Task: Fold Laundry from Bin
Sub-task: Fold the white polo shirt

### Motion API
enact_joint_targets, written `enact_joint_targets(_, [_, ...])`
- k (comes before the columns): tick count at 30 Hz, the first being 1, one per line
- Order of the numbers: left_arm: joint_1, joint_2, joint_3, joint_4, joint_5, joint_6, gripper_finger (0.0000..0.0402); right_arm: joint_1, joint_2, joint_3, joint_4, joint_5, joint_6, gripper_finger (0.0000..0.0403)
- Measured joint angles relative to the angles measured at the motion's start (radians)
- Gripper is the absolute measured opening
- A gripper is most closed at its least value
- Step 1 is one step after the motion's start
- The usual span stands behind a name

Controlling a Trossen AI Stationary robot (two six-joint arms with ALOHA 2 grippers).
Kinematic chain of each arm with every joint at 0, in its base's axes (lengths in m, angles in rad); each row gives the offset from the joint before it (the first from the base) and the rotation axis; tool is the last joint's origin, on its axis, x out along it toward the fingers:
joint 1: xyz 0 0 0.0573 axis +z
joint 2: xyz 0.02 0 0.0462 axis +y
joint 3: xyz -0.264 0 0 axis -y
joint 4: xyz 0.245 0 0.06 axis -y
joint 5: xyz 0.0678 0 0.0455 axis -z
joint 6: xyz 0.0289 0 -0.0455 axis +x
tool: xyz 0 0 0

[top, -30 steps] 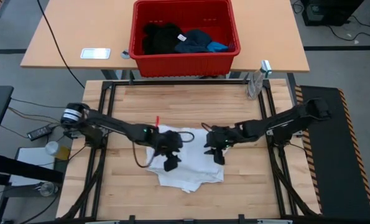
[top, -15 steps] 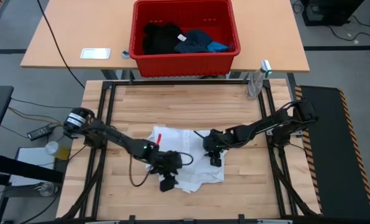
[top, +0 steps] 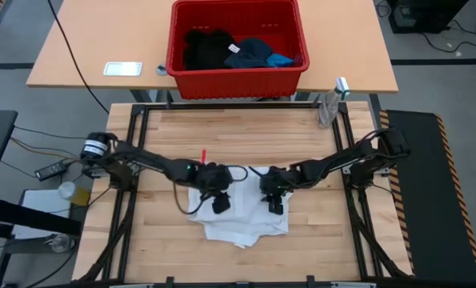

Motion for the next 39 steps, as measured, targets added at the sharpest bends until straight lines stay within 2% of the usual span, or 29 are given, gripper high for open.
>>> enact_joint_targets(5, [0.038, 0.0, -0.094, 0.04, 0.024, 0.033, 0.0233, -0.001, -0.043, 0.042, -0.074, 0.023, -0.007, 0.0158])
enact_joint_targets(11, [0.09, -0.135, -0.079, 0.008, 0.065, 0.192, 0.0233, -0.025, -0.117, 0.045, -0.107, 0.043, -0.052, 0.0158])
enact_joint_targets(14, [0.128, -0.208, -0.052, 0.009, 0.077, 0.263, 0.0233, -0.035, -0.183, 0.045, -0.136, -0.021, -0.031, 0.0158])
enact_joint_targets(17, [0.19, -0.241, -0.048, -0.022, 0.079, 0.309, 0.0233, 0.008, -0.223, 0.047, -0.165, -0.078, -0.027, 0.0158])
enact_joint_targets(20, [0.281, -0.226, -0.05, -0.048, 0.085, 0.332, 0.0233, 0.08, -0.217, 0.043, -0.169, -0.089, -0.044, 0.0158])
enact_joint_targets(24, [0.409, -0.167, -0.05, -0.038, 0.164, 0.331, 0.0233, 0.158, -0.166, 0.043, -0.125, -0.096, -0.077, 0.0158])
enact_joint_targets(28, [0.499, -0.09, -0.05, -0.016, 0.229, 0.332, 0.0233, 0.188, -0.141, 0.043, -0.115, -0.115, 0.003, 0.0158])
enact_joint_targets(33, [0.534, -0.015, -0.05, -0.042, 0.23, 0.369, 0.0233, 0.226, -0.172, 0.042, -0.14, -0.129, 0.104, 0.0154])
enact_joint_targets(39, [0.496, 0.0, -0.05, -0.151, 0.246, 0.411, 0.0233, 0.283, -0.239, 0.042, -0.23, -0.128, 0.166, 0.0148])
